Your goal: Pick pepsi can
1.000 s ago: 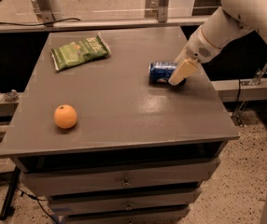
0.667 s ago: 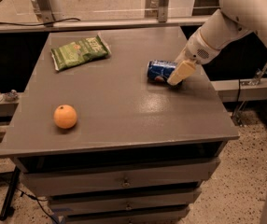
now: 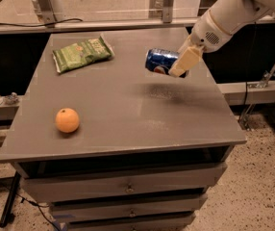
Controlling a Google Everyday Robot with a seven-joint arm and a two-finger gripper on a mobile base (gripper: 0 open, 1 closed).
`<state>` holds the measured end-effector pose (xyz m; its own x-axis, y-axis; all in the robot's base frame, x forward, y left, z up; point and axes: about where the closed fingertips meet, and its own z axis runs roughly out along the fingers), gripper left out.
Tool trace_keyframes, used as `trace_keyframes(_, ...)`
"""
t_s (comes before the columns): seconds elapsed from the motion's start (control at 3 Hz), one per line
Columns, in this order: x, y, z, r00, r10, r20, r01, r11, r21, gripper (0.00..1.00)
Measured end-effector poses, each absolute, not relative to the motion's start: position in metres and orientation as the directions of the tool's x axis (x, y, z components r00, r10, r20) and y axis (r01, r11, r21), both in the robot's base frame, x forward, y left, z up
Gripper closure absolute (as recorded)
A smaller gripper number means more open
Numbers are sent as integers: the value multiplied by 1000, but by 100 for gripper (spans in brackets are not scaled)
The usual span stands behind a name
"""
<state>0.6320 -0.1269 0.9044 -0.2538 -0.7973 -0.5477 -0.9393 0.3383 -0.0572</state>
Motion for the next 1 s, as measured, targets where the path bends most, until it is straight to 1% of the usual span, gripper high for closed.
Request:
trace_keyframes(0.67,594,-77,1006,-179,-707,-684,-956,291,-50,100)
trace_keyframes(1.0,596,-76,1003,-178,-707,-685,-956,289,-49,100)
